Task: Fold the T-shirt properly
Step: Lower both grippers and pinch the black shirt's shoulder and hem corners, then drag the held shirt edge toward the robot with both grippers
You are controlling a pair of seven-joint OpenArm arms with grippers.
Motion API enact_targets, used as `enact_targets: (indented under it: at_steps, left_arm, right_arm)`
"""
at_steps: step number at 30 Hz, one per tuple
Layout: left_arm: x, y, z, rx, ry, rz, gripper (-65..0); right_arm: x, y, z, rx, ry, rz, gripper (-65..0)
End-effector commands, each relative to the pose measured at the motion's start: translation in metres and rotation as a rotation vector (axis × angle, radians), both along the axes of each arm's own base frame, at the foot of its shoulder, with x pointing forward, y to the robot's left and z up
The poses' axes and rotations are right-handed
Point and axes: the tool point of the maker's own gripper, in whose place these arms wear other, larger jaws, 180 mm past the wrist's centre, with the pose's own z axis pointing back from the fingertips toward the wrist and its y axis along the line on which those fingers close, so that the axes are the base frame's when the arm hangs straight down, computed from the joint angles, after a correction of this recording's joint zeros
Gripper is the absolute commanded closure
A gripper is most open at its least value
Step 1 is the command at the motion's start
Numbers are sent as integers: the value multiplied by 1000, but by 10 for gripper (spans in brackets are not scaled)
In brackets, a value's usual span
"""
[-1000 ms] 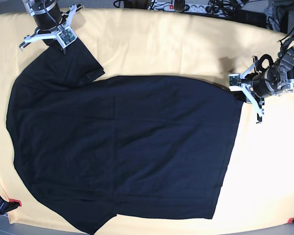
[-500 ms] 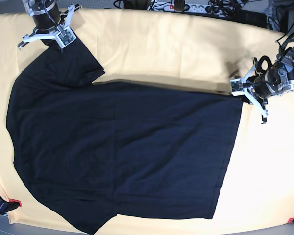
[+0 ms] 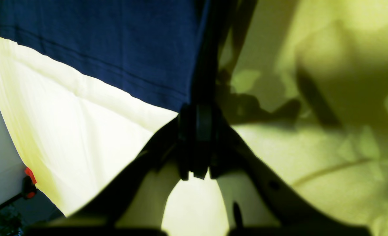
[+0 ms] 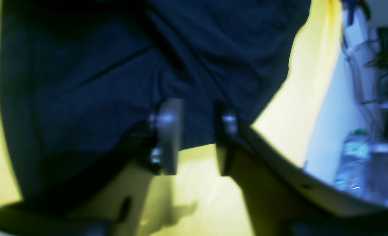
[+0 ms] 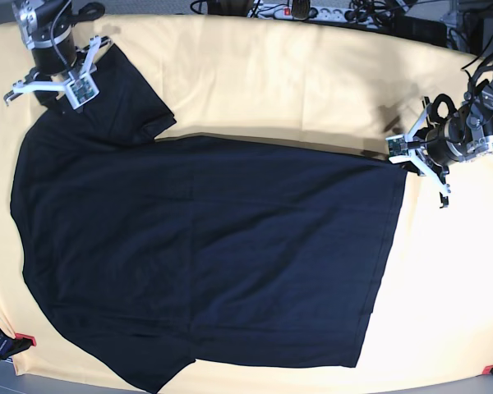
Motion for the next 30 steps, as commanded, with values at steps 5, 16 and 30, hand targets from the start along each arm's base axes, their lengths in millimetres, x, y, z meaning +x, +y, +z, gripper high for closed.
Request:
enact_targets:
  at_steps: [5,16,30]
  left_arm:
    - [9,6,12,18,-38,3,0]
    - [8,4,11,2,-30,9,0]
    - [8,4,12,3,-30,8,0]
  right_arm:
    - [15,-1,-12,64,14,20,-255]
    - [49,-44,-32,-21,27,-31,-255]
    - [47,-77,-63,-59,130,-90,0]
